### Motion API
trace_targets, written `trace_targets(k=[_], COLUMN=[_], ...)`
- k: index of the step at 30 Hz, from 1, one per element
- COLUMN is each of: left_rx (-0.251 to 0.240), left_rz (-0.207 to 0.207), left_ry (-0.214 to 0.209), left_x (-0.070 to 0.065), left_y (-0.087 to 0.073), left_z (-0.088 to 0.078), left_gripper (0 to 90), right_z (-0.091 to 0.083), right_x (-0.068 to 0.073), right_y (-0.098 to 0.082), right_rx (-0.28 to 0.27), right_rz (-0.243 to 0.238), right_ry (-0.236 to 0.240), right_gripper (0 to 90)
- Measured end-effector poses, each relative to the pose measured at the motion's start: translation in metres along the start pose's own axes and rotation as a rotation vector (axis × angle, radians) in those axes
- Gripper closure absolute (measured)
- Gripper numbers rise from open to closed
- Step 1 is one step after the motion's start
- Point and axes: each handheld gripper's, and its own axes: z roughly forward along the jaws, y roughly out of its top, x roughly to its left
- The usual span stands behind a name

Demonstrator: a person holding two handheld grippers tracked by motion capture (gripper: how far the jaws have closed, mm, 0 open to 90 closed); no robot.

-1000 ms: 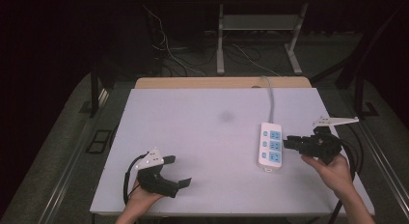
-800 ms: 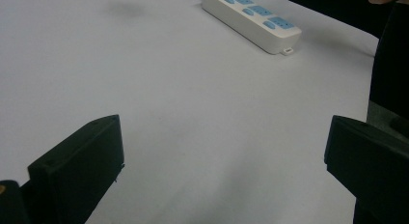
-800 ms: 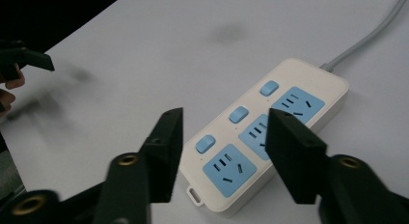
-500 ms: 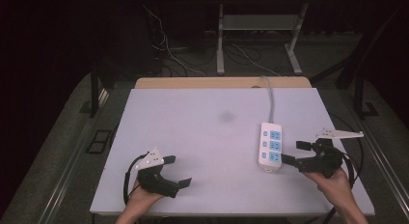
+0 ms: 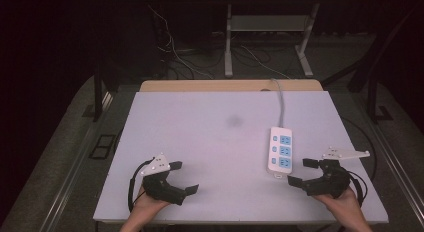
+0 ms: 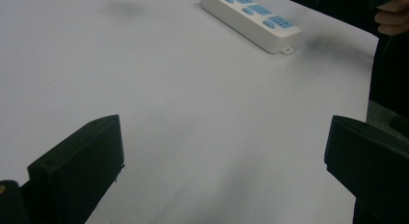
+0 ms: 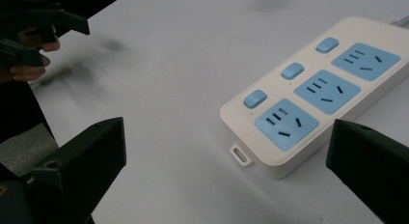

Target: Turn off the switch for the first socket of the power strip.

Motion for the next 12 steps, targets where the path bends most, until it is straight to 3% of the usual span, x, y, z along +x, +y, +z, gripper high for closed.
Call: trace_targets(k=[12], left_rx=[0.003], left_rz=[-0.003], left_ry=[-0.001], left_x=[0.0], left_y=[0.0], left_z=[0.001], left_gripper=[0.0], right_z=[0.009], right_x=[0.002], right_y=[-0.018], right_rx=[0.029], right_rz=[-0.027], right_ry=[-0.008], right_gripper=[0.4])
